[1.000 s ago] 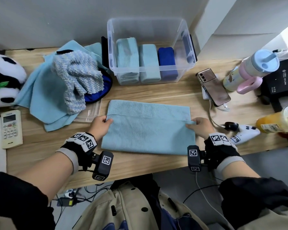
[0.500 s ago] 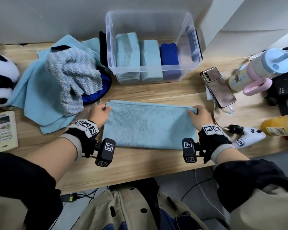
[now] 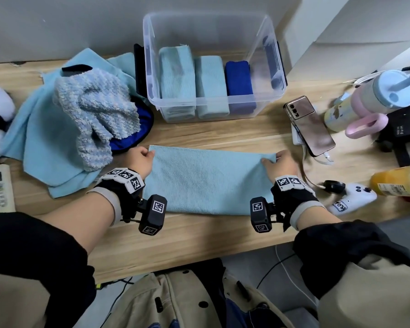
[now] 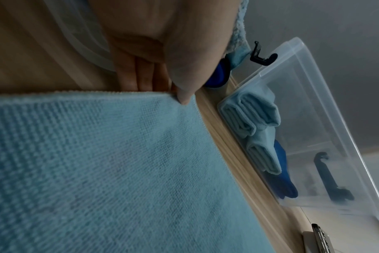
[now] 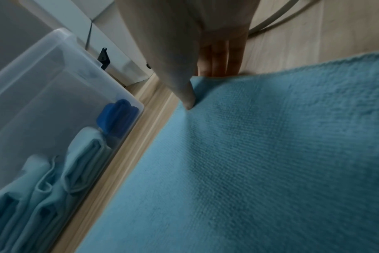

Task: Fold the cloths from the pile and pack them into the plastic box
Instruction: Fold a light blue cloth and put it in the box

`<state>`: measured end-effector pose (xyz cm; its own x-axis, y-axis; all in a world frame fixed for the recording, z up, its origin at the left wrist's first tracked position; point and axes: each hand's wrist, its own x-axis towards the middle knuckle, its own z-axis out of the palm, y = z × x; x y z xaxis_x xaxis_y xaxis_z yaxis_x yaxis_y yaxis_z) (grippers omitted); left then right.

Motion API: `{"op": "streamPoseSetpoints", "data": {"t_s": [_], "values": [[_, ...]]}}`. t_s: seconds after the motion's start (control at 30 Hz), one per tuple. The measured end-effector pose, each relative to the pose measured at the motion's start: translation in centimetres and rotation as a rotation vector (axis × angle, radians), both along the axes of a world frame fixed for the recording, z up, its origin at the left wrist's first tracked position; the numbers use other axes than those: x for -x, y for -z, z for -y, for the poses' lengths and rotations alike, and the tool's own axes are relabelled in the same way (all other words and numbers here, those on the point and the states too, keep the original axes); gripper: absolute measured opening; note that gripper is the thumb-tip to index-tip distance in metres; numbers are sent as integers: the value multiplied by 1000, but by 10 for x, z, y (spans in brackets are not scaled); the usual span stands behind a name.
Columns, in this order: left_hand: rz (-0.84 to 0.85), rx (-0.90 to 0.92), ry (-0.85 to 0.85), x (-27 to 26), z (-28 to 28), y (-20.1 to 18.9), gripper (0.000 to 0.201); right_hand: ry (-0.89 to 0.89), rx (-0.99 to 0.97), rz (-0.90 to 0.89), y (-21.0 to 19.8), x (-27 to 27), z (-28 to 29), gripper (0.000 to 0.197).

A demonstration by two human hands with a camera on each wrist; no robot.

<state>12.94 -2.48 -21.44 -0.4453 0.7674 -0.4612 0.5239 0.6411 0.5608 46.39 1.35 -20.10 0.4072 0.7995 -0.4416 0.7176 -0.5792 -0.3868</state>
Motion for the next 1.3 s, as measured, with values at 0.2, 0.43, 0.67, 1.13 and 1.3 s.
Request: {"op": "streamPoseSetpoints", "data": {"t_s": [0.2,0.43,0.67,1.13,1.3], "values": [[55,-18,-62,-7,3,-10,20,31,108,63,-1,-7,20,44],[-108,-56,55,-23,20,-29,35,-14,-97,-436,-22,9,33,10],[211,-281,564,-73,7,-88,65,-439,-206,-689,-81,48,34,14],[399,-349,608,-82,6,-154,19,-727,-35,-466,-119,39,29,33],[326,-378,502,-67,2,-164,30,-625,-35,-423,-128,13,21,13]]}}
